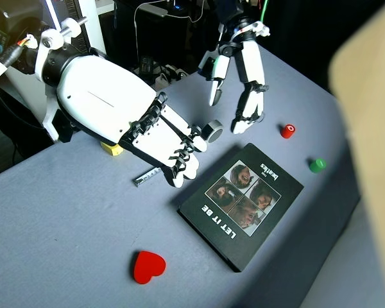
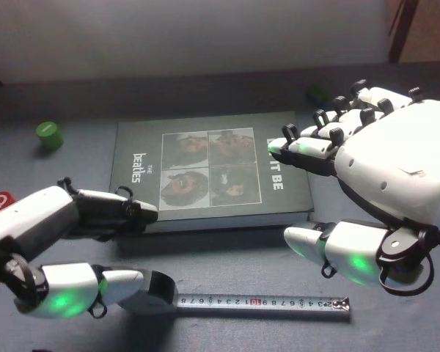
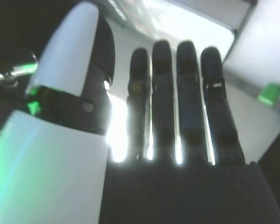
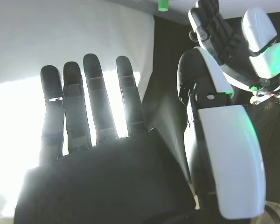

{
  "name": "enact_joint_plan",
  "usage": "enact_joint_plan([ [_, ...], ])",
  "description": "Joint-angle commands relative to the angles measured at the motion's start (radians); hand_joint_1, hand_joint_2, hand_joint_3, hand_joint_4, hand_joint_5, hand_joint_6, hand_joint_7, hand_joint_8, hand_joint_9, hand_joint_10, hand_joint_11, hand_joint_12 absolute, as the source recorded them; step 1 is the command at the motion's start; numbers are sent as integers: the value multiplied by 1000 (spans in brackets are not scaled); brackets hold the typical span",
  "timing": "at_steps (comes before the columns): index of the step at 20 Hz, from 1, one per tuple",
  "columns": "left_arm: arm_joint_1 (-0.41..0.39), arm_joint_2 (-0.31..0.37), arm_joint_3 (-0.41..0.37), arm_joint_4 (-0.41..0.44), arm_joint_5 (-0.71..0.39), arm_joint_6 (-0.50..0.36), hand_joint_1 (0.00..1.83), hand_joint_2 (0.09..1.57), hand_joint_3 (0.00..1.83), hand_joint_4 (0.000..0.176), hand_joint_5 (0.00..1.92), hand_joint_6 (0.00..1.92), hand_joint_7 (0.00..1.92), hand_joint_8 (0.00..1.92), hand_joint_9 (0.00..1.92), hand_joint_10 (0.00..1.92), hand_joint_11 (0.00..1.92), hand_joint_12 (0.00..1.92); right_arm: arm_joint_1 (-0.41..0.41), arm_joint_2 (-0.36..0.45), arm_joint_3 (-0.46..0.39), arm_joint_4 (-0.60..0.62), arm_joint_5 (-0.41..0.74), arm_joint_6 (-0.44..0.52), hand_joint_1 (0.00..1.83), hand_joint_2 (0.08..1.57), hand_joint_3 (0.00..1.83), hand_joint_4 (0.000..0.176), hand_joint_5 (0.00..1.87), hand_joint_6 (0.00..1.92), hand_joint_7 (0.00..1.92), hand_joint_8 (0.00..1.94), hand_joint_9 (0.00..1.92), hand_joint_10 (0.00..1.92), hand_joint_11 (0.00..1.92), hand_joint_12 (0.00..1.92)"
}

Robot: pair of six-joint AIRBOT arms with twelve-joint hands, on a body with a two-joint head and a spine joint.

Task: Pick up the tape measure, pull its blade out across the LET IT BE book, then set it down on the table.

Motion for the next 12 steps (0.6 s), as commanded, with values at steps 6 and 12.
enact_joint_plan([
  [6,19,-57,35,54,-147,-22,1104,1098,0,0,575,1,609,1,564,1,221,842,7,5,-3,-62,13,5,250,1219,1,109,260,0,318,1,271,1,0,908],
  [12,54,-92,63,82,-178,-19,1121,1084,0,0,562,0,605,0,564,1,221,842,7,5,-3,-62,13,5,239,1228,4,109,253,0,318,1,268,0,0,904],
])
